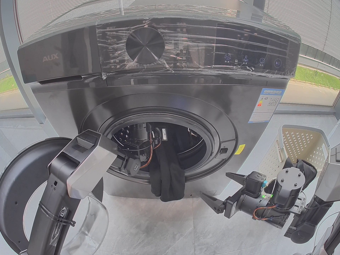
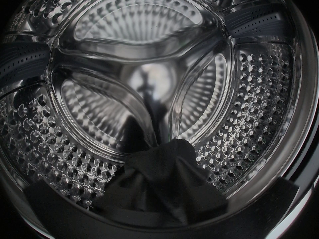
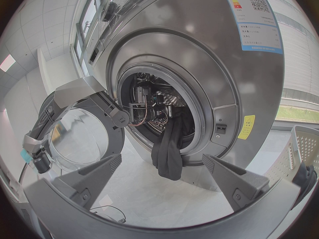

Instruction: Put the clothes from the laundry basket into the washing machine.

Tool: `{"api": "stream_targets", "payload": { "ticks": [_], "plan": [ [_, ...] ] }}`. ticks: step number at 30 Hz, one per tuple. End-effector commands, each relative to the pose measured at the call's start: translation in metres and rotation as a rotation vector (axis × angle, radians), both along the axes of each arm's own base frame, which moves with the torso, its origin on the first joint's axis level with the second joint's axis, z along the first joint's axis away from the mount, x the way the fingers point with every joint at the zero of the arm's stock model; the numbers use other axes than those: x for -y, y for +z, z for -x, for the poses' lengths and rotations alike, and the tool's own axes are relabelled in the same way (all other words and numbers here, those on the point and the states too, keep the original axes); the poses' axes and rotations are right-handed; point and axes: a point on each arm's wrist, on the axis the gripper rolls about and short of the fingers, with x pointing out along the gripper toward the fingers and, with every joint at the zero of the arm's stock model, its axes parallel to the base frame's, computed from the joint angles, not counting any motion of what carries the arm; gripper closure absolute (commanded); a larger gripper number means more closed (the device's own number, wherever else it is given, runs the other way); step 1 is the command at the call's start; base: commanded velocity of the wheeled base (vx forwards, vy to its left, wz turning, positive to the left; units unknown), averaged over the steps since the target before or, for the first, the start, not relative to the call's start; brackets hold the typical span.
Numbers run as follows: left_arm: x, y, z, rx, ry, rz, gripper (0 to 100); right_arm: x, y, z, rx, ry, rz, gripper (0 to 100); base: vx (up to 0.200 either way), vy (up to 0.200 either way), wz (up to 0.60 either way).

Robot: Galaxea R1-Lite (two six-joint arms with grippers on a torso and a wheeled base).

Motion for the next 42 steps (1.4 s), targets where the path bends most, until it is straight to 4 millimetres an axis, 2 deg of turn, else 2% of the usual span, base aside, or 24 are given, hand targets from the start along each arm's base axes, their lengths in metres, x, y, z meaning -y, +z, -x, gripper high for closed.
{"api": "stream_targets", "payload": {
  "ticks": [1, 3, 6, 8, 9, 10, 13, 16, 26, 27, 36, 40, 42],
  "plan": [
    [0.002, -0.004, 0.009, -0.041, -0.012, -0.021, 0, 0.0, -0.001, 0.0, -0.003, 0.0, 0.003, 0, 0.0, 0.0, 0.0],
    [0.005, -0.002, 0.015, -0.048, -0.026, -0.025, 0, 0.0, -0.001, 0.0, -0.001, 0.0, 0.001, 0, 0.0, 0.0, 0.0],
    [0.009, -0.001, 0.034, -0.104, -0.073, -0.054, 0, 0.0, -0.001, 0.0, -0.002, 0.0, 0.002, 0, 0.0, 0.0, 0.0],
    [0.011, -0.005, 0.053, -0.165, -0.15, -0.076, 0, 0.0, -0.001, 0.0, -0.004, 0.0, 0.004, 0, 0.0, 0.0, 0.0],
    [0.011, -0.005, 0.055, -0.172, -0.159, -0.079, 0, 0.0, -0.001, 0.0, -0.004, 0.0, 0.004, 0, 0.0, 0.0, 0.0],
    [0.009, -0.009, 0.07, -0.231, -0.209, -0.1, 0, 0.0, -0.001, 0.0, -0.003, 0.001, 0.003, 0, 0.0, 0.0, 0.0],
    [0.009, -0.017, 0.08, -0.283, -0.229, -0.126, 0, 0.0, -0.001, 0.0, -0.004, 0.0, 0.004, 0, 0.0, 0.0, 0.0],
    [0.009, -0.023, 0.082, -0.305, -0.23, -0.138, 0, 0.0, -0.002, 0.0, -0.006, 0.001, 0.005, 0, 0.0, 0.0, 0.0],
    [0.007, -0.059, 0.075, -0.346, -0.216, -0.184, 0, 0.0, -0.001, 0.0, -0.004, 0.001, 0.004, 0, 0.0, 0.0, 0.0],
    [0.007, -0.06, 0.075, -0.345, -0.216, -0.186, 100, -0.001, -0.002, 0.0, -0.004, 0.001, 0.004, 0, 0.0, 0.0, 0.0],
    [0.005, -0.054, 0.073, -0.323, -0.21, -0.175, 100, -0.001, -0.002, 0.0, -0.004, 0.001, 0.004, 0, 0.0, 0.0, 0.0],
    [0.004, -0.039, 0.062, -0.268, -0.192, -0.144, 100, -0.001, -0.001, 0.0, -0.003, 0.001, 0.003, 0, 0.0, 0.0, 0.0],
    [0.006, -0.023, 0.048, -0.181, -0.147, -0.11, 100, -0.001, -0.001, 0.0, -0.003, 0.001, 0.003, 0, 0.0, 0.0, 0.0]
  ]
}}
